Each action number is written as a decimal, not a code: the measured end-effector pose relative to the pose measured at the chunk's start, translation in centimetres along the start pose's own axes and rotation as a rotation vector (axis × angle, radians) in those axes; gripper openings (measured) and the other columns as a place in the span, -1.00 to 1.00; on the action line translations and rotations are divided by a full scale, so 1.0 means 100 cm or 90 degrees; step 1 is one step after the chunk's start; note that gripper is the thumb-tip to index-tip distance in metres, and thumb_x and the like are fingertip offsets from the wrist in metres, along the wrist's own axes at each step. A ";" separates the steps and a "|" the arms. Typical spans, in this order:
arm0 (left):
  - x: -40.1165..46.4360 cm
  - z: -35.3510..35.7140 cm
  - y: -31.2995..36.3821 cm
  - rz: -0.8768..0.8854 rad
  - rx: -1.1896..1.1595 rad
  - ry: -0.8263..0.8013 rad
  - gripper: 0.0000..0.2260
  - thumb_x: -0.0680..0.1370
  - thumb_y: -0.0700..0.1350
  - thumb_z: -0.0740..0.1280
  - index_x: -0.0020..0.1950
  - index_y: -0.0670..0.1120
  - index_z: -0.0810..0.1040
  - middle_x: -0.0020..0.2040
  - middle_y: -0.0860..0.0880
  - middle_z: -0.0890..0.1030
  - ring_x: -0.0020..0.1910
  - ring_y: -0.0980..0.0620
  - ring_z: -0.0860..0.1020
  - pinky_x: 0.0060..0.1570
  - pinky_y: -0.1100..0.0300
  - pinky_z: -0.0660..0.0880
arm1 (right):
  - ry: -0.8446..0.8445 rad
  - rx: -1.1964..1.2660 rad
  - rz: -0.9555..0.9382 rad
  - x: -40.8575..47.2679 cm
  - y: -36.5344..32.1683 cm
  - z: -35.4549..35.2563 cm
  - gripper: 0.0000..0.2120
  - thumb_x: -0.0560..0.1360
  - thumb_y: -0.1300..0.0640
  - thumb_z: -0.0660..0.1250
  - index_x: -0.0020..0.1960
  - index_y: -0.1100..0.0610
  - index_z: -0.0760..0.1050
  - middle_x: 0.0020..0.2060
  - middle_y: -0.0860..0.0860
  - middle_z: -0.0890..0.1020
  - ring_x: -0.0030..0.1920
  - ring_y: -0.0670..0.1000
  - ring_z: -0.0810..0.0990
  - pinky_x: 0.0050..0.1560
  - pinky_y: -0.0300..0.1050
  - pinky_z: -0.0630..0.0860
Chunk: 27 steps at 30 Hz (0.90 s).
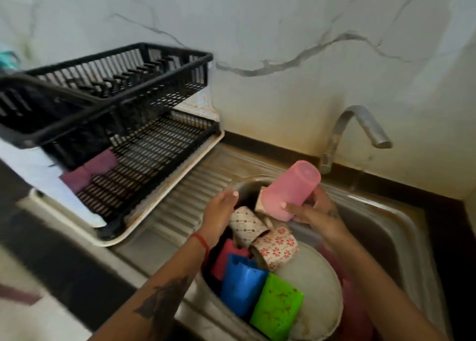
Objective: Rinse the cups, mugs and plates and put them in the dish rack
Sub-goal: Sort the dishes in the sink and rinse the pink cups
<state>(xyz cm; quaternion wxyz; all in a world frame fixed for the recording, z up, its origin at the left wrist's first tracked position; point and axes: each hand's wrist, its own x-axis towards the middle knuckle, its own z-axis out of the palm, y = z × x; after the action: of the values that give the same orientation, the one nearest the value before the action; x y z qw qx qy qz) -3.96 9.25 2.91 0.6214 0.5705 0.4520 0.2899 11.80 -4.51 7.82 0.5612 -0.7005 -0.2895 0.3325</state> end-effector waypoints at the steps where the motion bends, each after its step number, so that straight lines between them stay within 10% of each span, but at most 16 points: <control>1: 0.001 -0.020 0.001 0.063 0.045 0.029 -0.93 0.61 -0.11 0.28 -0.04 0.01 0.54 0.05 -0.11 0.62 0.11 -0.17 0.57 0.16 -0.06 0.47 | -0.022 0.002 -0.015 0.005 -0.005 0.016 -0.34 0.29 0.22 0.56 0.31 0.03 0.36 0.19 0.05 0.55 0.10 0.00 0.57 0.05 0.00 0.58; 7: -0.013 -0.122 0.009 0.316 0.451 0.171 -0.75 0.56 -0.15 0.34 0.22 -0.15 0.56 0.17 -0.09 0.59 0.15 -0.06 0.54 0.18 0.11 0.44 | -0.135 -0.003 -0.109 0.038 -0.033 0.132 -0.31 0.27 0.25 0.57 0.33 0.15 0.37 0.14 0.04 0.59 0.13 0.01 0.58 0.14 0.02 0.55; 11: -0.036 -0.168 0.005 0.401 0.702 0.208 -0.64 0.41 -0.23 0.44 0.20 -0.21 0.60 0.15 -0.22 0.60 0.10 -0.25 0.58 0.10 -0.24 0.49 | -0.199 -0.028 -0.229 0.051 -0.046 0.216 -0.32 0.24 0.26 0.60 0.26 0.08 0.38 0.00 -0.11 0.57 -0.09 -0.33 0.56 -0.15 -0.47 0.48; 16: -0.050 -0.215 -0.015 0.424 0.929 0.216 -0.57 0.31 -0.24 0.54 0.17 -0.17 0.62 0.20 -0.22 0.59 0.24 -0.29 0.52 0.32 -0.33 0.27 | -0.267 -0.129 -0.324 0.060 -0.053 0.294 -0.27 0.20 0.17 0.64 0.31 0.16 0.44 0.10 0.02 0.60 0.06 -0.03 0.58 0.06 -0.14 0.56; 27: -0.065 -0.256 -0.045 0.436 0.984 0.205 -0.20 0.33 -0.20 0.54 0.49 -0.12 0.23 0.48 -0.15 0.23 0.45 -0.20 0.25 0.43 -0.15 0.05 | -0.319 -0.355 -0.283 0.078 -0.035 0.395 -0.57 0.34 -0.01 0.53 0.12 0.17 0.56 0.07 0.08 0.64 0.12 0.05 0.58 -0.05 -0.31 0.35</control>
<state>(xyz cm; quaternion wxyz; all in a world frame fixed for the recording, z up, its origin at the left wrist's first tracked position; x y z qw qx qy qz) -30.26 14.16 1.58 -0.1349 0.8905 0.4079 0.1495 -14.84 25.72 4.22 0.3208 -0.6433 -0.6395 0.2725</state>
